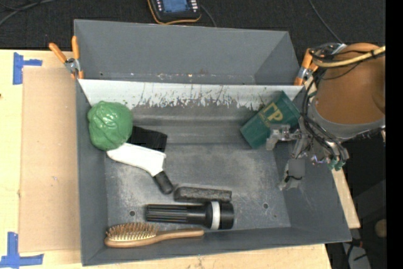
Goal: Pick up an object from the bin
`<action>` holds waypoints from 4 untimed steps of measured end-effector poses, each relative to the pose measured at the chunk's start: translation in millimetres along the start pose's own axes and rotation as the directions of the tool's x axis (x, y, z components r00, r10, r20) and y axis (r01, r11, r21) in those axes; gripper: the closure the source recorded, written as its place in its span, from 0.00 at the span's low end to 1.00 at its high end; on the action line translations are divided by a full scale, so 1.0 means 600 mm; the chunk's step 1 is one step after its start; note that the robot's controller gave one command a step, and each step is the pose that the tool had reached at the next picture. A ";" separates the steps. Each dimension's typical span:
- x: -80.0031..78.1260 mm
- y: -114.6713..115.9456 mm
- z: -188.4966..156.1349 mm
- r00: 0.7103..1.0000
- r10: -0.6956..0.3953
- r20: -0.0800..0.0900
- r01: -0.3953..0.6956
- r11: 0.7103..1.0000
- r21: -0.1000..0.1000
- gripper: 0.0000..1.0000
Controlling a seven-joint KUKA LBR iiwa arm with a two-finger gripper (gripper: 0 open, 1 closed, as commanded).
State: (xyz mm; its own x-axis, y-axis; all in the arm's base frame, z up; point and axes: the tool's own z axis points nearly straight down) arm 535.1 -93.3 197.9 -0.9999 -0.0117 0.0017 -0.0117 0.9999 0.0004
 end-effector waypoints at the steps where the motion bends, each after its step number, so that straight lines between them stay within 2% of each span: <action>1: 0.000 0.000 0.000 1.000 0.000 0.000 0.000 1.000 0.000 0.00; 2: 0.026 0.129 0.074 0.989 -0.145 -0.004 0.145 0.990 -0.002 0.00; 3: 0.058 0.071 0.097 0.997 0.075 0.001 -0.075 0.997 0.001 0.00; 4: 0.026 0.213 0.086 0.997 -0.073 -0.001 0.073 0.997 -0.003 0.00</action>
Offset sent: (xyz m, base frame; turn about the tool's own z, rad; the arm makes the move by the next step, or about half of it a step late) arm -0.0157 0.0765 -0.0431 -0.1402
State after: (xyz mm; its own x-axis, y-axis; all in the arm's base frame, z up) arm 517.8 34.4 146.3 -0.9964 -0.0846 0.0031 -0.0846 0.9964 0.0031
